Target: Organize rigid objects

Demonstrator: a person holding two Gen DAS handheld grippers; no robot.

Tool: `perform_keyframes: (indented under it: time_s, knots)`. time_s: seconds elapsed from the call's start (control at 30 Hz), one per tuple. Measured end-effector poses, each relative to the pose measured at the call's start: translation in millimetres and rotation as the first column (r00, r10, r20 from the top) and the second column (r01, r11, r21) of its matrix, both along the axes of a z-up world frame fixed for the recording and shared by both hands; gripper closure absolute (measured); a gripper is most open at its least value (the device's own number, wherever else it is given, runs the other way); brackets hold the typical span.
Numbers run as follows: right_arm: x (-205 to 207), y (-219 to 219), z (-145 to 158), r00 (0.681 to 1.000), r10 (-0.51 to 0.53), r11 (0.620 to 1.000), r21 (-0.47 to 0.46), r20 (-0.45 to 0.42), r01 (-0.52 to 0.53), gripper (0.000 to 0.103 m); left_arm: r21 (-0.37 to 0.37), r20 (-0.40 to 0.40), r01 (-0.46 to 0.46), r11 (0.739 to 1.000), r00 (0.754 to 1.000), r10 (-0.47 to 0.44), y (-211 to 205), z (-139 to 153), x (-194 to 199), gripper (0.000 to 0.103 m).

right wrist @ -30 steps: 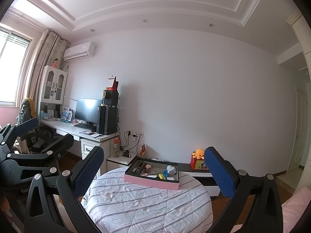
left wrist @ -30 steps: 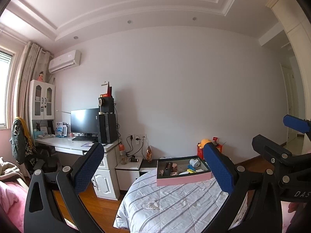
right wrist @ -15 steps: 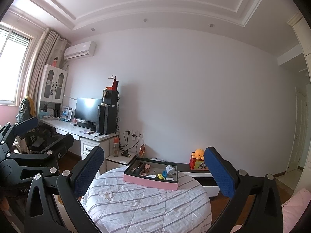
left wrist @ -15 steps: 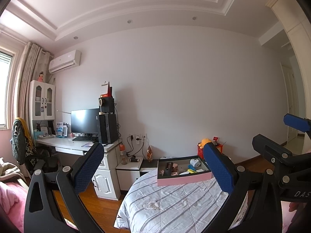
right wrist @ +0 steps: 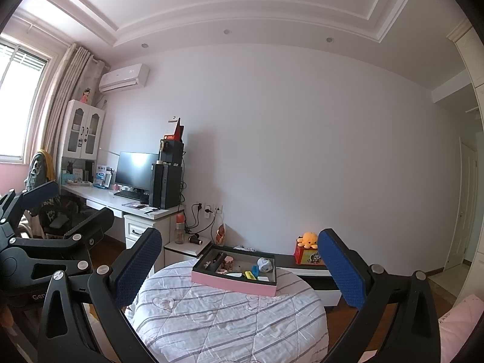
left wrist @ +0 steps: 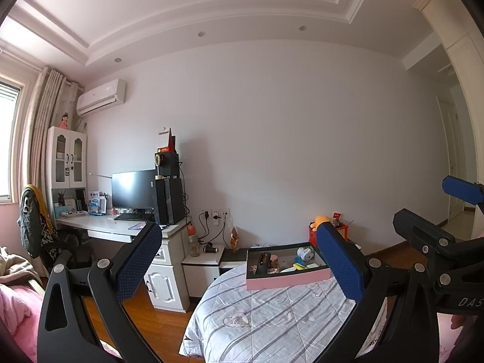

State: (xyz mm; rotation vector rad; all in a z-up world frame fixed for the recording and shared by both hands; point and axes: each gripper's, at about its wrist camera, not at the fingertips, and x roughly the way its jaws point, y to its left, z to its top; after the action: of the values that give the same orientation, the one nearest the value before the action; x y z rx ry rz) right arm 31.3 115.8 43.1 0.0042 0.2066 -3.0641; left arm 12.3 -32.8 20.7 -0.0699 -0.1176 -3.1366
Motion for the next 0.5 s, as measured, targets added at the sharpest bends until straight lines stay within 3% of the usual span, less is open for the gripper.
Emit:
perform_keyframes:
  time_s: [0.5]
  knots:
    - [-1.2,-3.2,1.0,1.0,-0.01,1.0,0.007,0.004,0.01,0.0,-0.002,0.005,0.001,1.0,1.0,-0.001,-1.6,-0.2,2.0,0.0]
